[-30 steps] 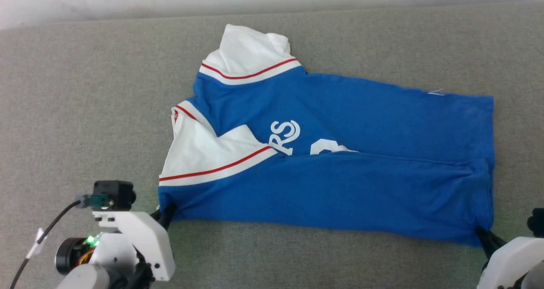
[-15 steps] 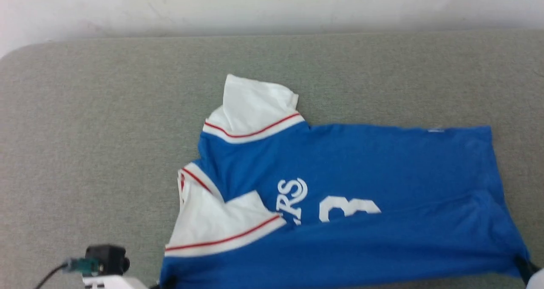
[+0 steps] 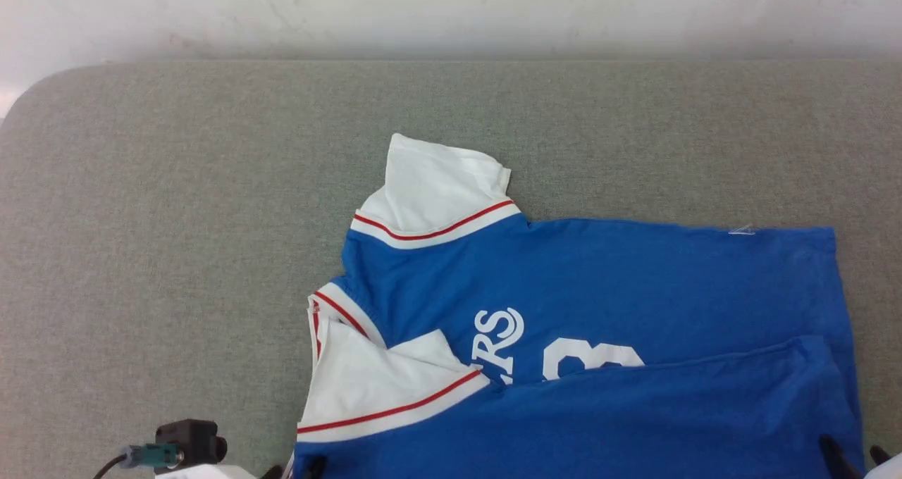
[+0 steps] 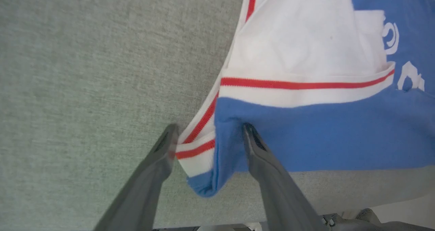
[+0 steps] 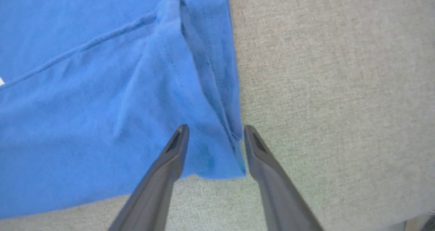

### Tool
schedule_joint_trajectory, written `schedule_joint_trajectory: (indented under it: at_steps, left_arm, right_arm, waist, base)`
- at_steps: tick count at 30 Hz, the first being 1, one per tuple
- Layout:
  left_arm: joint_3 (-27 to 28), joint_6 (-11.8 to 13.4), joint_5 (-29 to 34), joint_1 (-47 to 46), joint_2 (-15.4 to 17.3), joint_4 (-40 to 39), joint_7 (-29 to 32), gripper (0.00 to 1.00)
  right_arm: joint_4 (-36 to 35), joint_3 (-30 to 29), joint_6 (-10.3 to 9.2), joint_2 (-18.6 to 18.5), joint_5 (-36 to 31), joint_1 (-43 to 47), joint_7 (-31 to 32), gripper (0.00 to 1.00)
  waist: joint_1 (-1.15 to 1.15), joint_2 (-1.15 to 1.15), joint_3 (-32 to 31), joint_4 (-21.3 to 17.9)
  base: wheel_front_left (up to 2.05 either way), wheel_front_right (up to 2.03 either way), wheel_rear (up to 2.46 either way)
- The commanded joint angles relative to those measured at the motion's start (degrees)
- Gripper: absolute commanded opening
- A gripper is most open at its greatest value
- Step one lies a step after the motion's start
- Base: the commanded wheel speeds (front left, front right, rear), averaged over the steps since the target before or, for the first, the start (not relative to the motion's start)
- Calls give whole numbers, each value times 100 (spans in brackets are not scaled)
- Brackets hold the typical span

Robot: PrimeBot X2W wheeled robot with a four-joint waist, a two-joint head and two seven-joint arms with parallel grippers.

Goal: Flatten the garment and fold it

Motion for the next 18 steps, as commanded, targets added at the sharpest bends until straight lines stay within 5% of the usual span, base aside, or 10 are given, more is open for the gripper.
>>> schedule_joint_trajectory:
  at_steps: [1, 11, 14, 18]
  left_arm:
    - [43, -56, -41, -95, -36, 25, -64, 100]
    - [971, 78, 328, -501, 375, -1042, -816, 100]
    - [1257, 146, 689, -1100, 568, -1415, -1089, 100]
    - [1153, -75, 1085, -2268, 924, -1436, -988, 100]
  right_arm:
    - [-35, 27, -9, 4, 82, -81, -64, 100]
    - [-1277, 59, -9, 5, 27, -647, -800, 100]
    - [-1544, 256, -9, 5, -128, -828, -1105, 100]
    - [-1656, 522, -9, 6, -259, -1058, -1418, 100]
  waist:
    - [0, 0, 7, -10]
    - [0, 0, 327, -155]
    - [0, 0, 560, -209]
    - [0, 0, 949, -303]
  base:
    - [0, 0, 0]
    - [0, 0, 0]
    - [0, 0, 0]
    - [0, 0, 0]
